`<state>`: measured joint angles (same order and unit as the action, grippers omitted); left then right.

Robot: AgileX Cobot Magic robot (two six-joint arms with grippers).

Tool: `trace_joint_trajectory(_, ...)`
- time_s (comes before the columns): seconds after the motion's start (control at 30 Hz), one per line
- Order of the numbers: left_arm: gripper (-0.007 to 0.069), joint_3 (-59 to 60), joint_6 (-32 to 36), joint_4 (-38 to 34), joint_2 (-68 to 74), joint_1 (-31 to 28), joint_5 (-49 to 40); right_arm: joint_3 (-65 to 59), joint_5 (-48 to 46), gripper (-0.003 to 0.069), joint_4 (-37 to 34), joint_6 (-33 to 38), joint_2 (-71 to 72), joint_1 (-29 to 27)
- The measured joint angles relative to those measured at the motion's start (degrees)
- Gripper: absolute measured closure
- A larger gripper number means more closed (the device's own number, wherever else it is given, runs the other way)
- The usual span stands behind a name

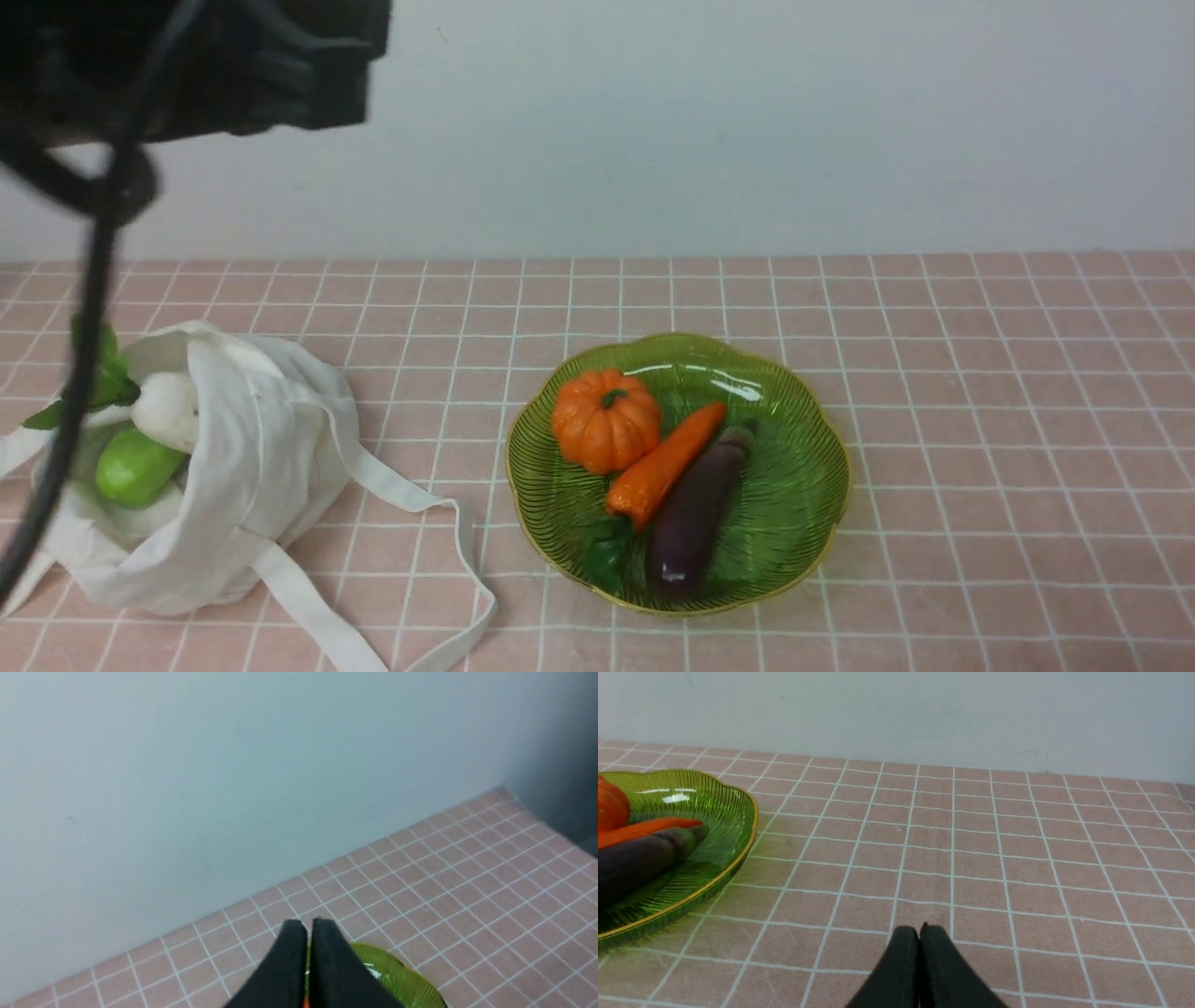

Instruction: Take vegetables from bag on pink coffee tablecloth place on plate.

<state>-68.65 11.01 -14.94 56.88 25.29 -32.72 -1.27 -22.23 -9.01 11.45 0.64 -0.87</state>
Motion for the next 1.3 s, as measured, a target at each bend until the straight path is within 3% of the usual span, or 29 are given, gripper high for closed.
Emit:
trace_joint_trajectory(0.43,0.0629,4.8,0.5,0.9,-17.1,0.0,-5.1,0.0,0.0,0.0673,0.0,-0.1,0.0,0.0)
trace_joint_trajectory(0.7,0.0629,6.9,0.1,7.8,-23.1,-0.1,-9.2,0.0,0.0,0.0673,0.0,-0.1,0.0,0.0)
trace_joint_trajectory(0.83,0.0629,16.2,-0.1,10.1,-30.2,-3.2,-5.7,0.0,0.0,0.0673,0.0,-0.2,0.0,0.0)
trace_joint_trajectory(1.07,0.0629,41.6,0.0,11.5,-45.9,-15.0,5.1,0.0,0.0,0.0673,0.0,-0.2,0.0,0.0)
trace_joint_trajectory(1.1,0.0629,49.5,0.0,11.7,-49.9,-18.0,6.8,0.0,0.0,0.0673,0.0,-0.2,0.0,0.0)
trace_joint_trajectory(1.3,0.0629,65.8,0.0,10.8,-57.4,-24.1,8.6,0.0,0.0,0.0673,0.0,-0.2,0.0,0.0)
